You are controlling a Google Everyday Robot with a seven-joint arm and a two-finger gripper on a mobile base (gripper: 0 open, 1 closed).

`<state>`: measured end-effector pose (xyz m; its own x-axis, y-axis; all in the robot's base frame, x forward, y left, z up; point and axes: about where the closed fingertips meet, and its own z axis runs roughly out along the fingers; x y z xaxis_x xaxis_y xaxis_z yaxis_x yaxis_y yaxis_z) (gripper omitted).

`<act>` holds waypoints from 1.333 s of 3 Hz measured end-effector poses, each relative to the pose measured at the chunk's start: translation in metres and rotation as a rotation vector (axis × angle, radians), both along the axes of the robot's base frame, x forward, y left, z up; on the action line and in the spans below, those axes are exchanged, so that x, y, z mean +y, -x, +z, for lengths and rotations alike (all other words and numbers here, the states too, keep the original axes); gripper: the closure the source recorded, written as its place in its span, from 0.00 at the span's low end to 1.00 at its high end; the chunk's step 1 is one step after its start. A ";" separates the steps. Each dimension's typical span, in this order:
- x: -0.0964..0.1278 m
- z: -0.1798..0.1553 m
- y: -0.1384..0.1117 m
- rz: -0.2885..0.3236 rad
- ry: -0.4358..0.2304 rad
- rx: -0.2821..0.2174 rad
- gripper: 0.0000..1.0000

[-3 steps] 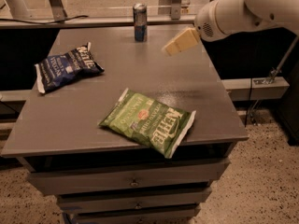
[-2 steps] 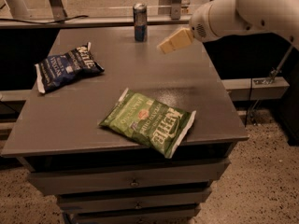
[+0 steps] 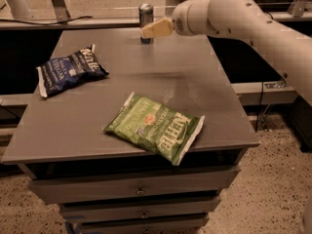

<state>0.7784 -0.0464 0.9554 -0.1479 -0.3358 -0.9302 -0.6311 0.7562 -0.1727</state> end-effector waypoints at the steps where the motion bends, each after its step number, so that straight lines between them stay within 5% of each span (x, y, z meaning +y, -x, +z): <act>1: 0.026 -0.001 -0.048 -0.016 -0.070 -0.046 0.00; 3: 0.068 -0.027 -0.119 -0.010 -0.126 -0.040 0.00; 4: 0.069 -0.039 -0.135 -0.023 -0.131 -0.032 0.15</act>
Offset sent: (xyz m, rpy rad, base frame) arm 0.1374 0.0861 -0.0216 0.1488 -0.0582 -0.0020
